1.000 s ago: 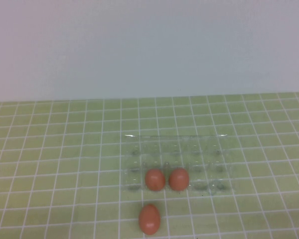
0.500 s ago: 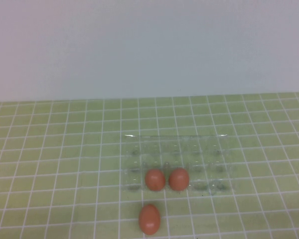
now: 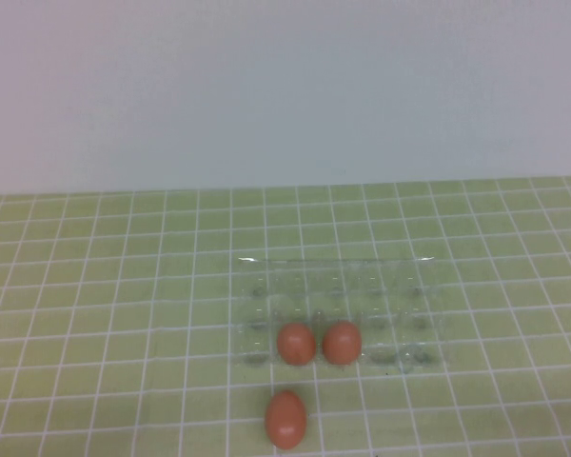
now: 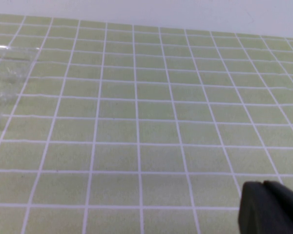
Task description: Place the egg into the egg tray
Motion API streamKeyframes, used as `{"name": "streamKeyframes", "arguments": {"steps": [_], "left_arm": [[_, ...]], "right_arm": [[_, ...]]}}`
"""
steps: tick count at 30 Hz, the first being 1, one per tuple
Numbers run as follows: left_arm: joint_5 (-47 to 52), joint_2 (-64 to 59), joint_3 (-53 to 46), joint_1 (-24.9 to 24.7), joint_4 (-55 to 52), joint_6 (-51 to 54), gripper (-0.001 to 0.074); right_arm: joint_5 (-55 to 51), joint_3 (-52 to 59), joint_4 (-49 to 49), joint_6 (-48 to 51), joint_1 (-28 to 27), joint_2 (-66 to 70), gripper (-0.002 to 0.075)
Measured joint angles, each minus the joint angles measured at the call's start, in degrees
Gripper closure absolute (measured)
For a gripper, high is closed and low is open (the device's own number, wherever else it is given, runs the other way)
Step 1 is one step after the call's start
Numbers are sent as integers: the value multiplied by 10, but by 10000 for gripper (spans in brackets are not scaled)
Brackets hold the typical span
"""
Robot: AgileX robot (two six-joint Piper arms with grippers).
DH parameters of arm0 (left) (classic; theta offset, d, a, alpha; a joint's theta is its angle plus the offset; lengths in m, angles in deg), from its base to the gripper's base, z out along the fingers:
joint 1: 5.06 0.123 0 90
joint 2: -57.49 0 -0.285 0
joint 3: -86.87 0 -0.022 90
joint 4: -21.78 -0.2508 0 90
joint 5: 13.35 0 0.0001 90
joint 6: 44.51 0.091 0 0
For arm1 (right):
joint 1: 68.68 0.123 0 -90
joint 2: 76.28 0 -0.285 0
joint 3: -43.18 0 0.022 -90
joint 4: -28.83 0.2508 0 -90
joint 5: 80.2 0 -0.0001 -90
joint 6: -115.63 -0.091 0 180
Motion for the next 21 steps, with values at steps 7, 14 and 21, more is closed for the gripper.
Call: {"name": "streamKeyframes", "arguments": {"steps": [7,14,21], "left_arm": [[0,0,0,0,1,0,737],[0,0,0,0,1,0,736],[0,0,0,0,1,0,737]], "right_arm": [[0,0,0,0,0,0,728],[33,0,0,0,0,0,728],[115,0,0,0,0,0,728]]}}
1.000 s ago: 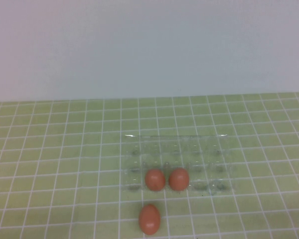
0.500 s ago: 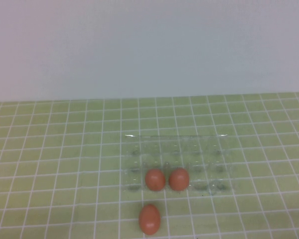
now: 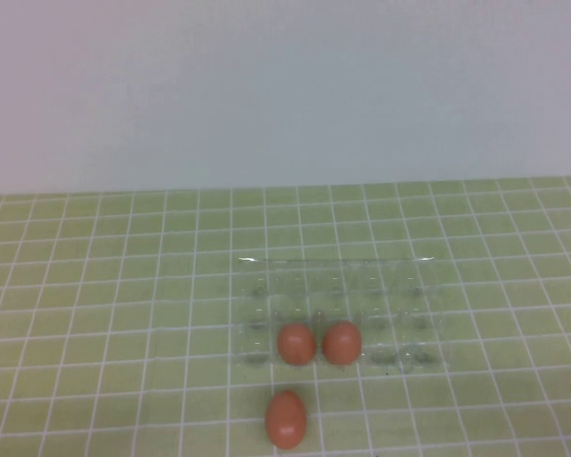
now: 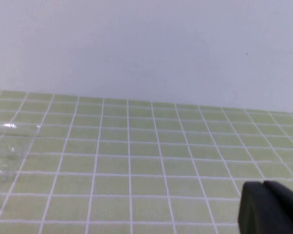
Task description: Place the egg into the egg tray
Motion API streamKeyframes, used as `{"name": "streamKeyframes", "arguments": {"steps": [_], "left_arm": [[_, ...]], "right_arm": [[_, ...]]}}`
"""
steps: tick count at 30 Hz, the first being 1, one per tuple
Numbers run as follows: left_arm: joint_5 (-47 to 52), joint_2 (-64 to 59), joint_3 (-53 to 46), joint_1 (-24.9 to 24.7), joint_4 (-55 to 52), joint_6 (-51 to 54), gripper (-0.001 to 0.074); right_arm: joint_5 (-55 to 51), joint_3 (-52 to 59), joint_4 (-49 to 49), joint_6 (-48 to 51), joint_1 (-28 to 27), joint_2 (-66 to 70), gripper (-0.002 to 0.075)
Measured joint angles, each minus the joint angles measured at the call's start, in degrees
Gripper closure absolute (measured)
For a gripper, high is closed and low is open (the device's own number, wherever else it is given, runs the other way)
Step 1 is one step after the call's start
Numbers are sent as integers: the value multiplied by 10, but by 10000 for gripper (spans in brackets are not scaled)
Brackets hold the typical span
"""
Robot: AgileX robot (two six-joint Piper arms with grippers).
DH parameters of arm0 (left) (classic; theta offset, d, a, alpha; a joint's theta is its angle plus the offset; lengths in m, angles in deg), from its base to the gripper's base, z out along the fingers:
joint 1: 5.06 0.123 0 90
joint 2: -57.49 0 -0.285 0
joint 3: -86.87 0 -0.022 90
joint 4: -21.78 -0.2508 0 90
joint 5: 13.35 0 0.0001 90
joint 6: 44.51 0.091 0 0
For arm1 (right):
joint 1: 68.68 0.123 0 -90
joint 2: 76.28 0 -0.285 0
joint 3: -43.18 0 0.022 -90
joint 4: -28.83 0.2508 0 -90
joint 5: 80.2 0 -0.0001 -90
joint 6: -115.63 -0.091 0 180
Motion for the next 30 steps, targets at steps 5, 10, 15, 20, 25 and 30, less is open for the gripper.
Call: {"name": "streamKeyframes", "arguments": {"steps": [5,10,15,20,25,30], "left_arm": [[0,0,0,0,0,0,736],[0,0,0,0,0,4,736],[0,0,0,0,0,4,736],[0,0,0,0,0,4,736],[0,0,0,0,0,4,736],[0,0,0,0,0,4,736]], "right_arm": [[29,0,0,0,0,0,728],[29,0,0,0,0,0,728],[32,0,-23,0,0,0,728],[61,0,-41,0,0,0,728],[75,0,-31,0,0,0,728],[80,0,16,0,0,0,728]]}}
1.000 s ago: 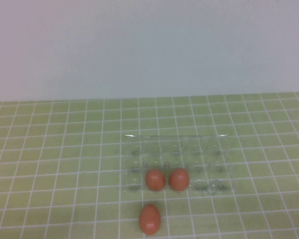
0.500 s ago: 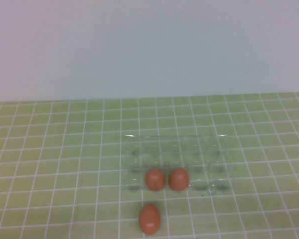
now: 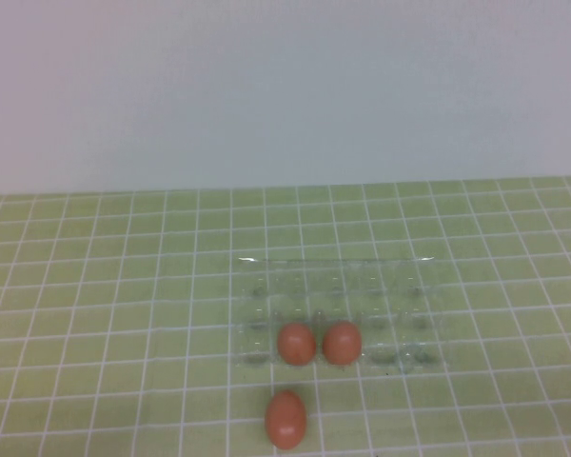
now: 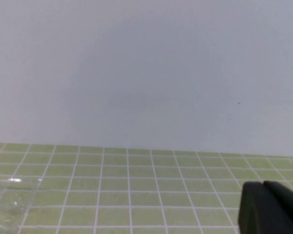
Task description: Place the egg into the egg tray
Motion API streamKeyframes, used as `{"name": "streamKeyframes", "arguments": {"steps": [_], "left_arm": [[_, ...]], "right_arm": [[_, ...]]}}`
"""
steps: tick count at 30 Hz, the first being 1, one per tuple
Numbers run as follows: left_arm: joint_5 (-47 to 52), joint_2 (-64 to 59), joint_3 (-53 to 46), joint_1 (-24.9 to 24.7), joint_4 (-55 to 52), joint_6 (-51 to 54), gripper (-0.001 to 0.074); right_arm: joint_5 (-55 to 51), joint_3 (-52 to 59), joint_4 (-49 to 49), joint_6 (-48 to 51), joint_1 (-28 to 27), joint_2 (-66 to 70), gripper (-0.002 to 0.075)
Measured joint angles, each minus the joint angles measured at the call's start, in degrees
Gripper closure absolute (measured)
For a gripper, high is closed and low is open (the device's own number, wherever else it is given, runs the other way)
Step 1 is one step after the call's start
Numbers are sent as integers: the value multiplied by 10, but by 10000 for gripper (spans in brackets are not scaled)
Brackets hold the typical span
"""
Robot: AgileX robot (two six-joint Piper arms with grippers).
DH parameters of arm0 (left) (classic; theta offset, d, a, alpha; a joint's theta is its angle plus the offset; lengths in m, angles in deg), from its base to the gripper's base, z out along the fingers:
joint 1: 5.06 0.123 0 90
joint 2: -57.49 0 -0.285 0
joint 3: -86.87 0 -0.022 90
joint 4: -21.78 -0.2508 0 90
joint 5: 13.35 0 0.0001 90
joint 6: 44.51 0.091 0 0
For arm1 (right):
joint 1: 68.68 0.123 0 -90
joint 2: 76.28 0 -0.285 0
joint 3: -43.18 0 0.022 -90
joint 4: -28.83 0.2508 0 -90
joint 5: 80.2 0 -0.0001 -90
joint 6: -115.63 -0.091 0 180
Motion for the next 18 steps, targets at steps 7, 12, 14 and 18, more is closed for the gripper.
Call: {"name": "streamKeyframes", "arguments": {"steps": [7,12,14,18], "left_arm": [[0,0,0,0,0,0,736],[0,0,0,0,0,0,736],[0,0,0,0,0,0,736],[0,0,0,0,0,0,736]], "right_arm": [[-7,-24,21,0,0,0,728],[-48,-94,-66,0,0,0,728],[-58,-119,-115,0,0,0,728],[-31,-138,-138,-11,0,0,728]]}}
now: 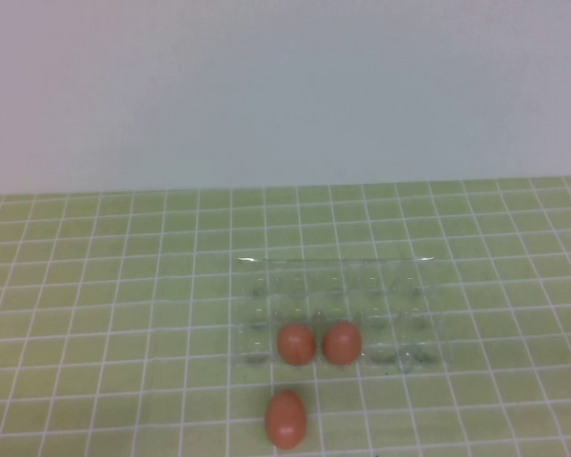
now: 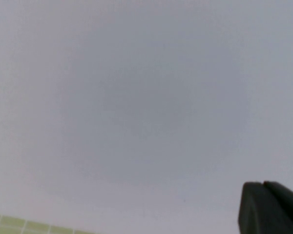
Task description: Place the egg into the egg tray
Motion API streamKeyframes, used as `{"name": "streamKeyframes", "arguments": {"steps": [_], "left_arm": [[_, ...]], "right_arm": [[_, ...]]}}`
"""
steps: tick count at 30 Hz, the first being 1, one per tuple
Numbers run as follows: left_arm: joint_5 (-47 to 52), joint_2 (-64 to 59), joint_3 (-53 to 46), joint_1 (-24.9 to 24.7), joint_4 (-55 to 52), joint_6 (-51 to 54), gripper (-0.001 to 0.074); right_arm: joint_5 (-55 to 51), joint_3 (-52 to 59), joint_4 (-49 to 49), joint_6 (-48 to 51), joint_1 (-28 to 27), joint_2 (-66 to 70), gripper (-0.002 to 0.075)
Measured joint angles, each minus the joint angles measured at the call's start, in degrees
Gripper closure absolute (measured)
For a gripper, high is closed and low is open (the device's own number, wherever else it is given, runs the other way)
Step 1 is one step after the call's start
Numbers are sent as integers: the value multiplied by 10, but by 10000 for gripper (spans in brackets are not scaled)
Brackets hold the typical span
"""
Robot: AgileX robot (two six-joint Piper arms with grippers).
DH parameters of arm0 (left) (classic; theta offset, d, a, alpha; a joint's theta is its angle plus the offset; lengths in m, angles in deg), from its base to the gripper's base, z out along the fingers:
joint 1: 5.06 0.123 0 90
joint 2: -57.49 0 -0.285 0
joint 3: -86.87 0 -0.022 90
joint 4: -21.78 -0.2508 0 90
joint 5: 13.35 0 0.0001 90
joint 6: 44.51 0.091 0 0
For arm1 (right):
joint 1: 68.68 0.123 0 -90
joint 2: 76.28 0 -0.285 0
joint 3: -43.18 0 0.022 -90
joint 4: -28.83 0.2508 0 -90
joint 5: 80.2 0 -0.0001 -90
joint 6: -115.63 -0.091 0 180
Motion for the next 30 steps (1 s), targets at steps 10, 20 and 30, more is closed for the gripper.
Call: {"name": "streamKeyframes", "arguments": {"steps": [10,20,30], "left_arm": [[0,0,0,0,0,0,736],[0,0,0,0,0,0,736],[0,0,0,0,0,0,736]], "right_arm": [[78,-2,-12,-88,0,0,728],[41,26,90,-35,0,-3,728],[-133,7,159,-49,0,30,728]]}}
